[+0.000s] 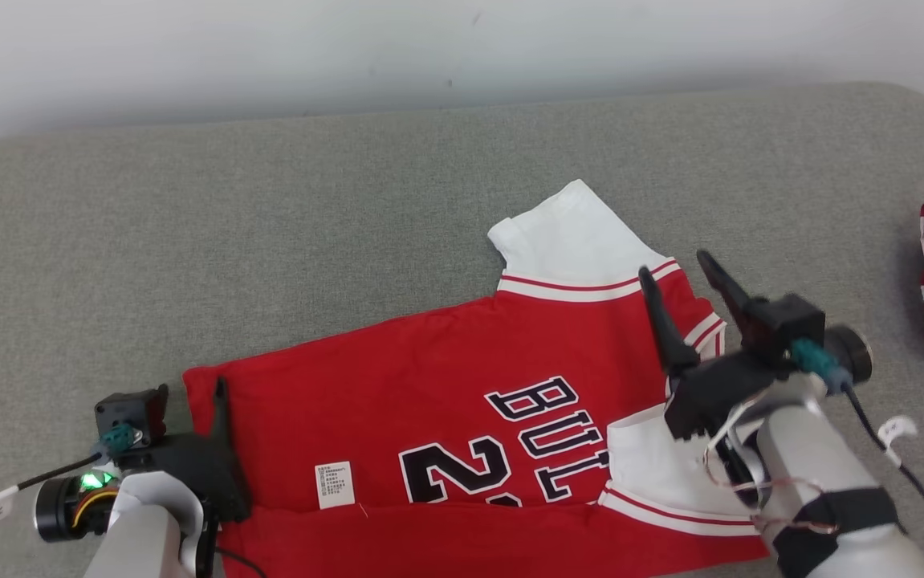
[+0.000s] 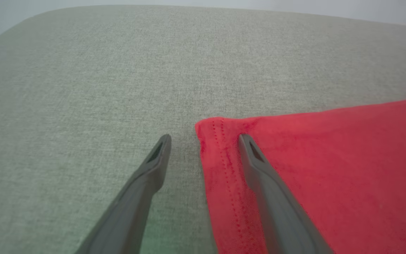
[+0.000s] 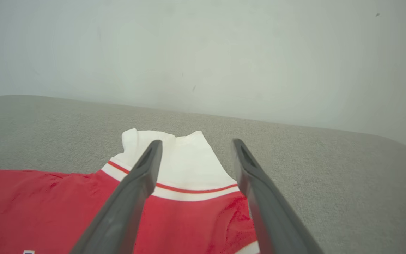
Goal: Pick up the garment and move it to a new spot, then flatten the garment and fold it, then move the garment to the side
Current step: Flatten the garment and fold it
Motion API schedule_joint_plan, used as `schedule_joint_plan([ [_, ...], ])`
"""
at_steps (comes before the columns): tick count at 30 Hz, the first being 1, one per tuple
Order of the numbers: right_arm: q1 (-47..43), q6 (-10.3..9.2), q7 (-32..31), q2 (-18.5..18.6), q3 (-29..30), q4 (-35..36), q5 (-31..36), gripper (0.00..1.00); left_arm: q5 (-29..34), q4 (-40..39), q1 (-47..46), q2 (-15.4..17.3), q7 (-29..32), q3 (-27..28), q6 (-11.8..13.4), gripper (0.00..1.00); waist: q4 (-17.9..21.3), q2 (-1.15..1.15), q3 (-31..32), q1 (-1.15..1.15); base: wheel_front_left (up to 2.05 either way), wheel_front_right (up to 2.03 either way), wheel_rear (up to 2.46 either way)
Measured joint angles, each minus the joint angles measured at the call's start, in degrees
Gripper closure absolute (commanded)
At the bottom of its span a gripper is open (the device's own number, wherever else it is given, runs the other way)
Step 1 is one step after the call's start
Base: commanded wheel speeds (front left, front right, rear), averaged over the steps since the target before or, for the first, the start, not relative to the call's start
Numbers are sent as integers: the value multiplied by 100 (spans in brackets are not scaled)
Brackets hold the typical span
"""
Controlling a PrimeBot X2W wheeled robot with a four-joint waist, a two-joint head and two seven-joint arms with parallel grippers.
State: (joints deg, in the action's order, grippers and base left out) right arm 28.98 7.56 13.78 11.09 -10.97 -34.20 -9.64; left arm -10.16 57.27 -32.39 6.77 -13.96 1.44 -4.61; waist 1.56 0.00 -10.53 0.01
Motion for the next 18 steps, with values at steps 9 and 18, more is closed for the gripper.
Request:
schedule_joint_plan([
  [9,1215,0,-817,428,-733,-584,-320,0,30,304,-407,-40,-9,-245,-78,100,-82,0,-205,-1,0,0,0],
  [18,2646,0,-2141,824,-1337,-1556,-861,0,102,221,-756,-240,-92,-559,-102,100,-442,0,-518,0,0,0,0],
])
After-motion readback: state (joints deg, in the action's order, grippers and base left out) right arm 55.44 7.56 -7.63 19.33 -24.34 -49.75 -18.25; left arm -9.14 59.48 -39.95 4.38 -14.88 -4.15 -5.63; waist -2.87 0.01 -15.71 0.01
